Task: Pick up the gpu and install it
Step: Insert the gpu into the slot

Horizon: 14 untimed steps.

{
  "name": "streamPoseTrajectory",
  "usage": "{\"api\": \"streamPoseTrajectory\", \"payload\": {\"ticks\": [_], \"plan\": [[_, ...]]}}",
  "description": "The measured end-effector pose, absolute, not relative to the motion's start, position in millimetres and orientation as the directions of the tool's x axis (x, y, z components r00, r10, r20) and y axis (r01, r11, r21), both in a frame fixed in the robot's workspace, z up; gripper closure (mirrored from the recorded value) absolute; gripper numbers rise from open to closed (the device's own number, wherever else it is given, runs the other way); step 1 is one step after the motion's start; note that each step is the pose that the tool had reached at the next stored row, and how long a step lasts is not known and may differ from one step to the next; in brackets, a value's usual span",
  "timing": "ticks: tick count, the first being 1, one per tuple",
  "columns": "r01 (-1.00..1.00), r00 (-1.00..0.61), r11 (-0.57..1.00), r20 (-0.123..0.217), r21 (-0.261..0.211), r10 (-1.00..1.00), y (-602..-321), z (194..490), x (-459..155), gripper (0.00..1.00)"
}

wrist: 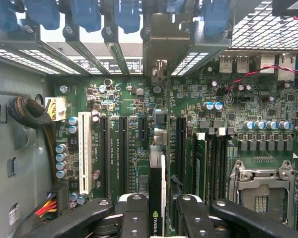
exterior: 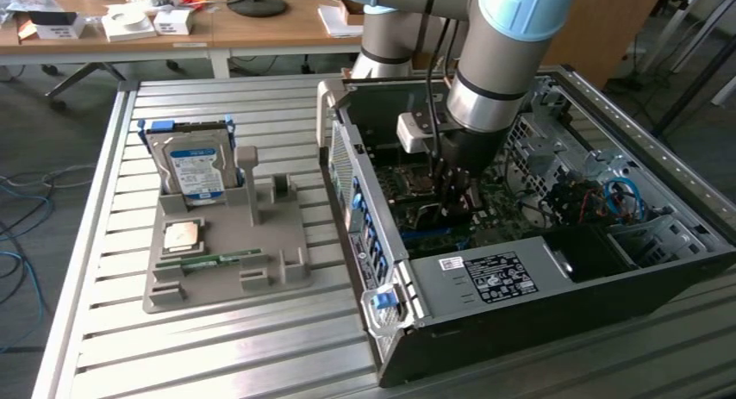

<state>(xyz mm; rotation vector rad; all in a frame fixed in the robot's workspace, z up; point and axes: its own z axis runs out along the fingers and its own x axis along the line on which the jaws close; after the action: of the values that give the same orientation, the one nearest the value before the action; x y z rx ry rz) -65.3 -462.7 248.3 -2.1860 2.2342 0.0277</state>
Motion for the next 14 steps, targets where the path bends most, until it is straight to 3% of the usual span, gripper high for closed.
{"api": "streamPoseTrajectory", "payload": {"ticks": [14], "plan": [[-1.0,-0.018,0.018,-0.03,0.002,-0.999,-462.6,250.3,-65.2,0.74]]}}
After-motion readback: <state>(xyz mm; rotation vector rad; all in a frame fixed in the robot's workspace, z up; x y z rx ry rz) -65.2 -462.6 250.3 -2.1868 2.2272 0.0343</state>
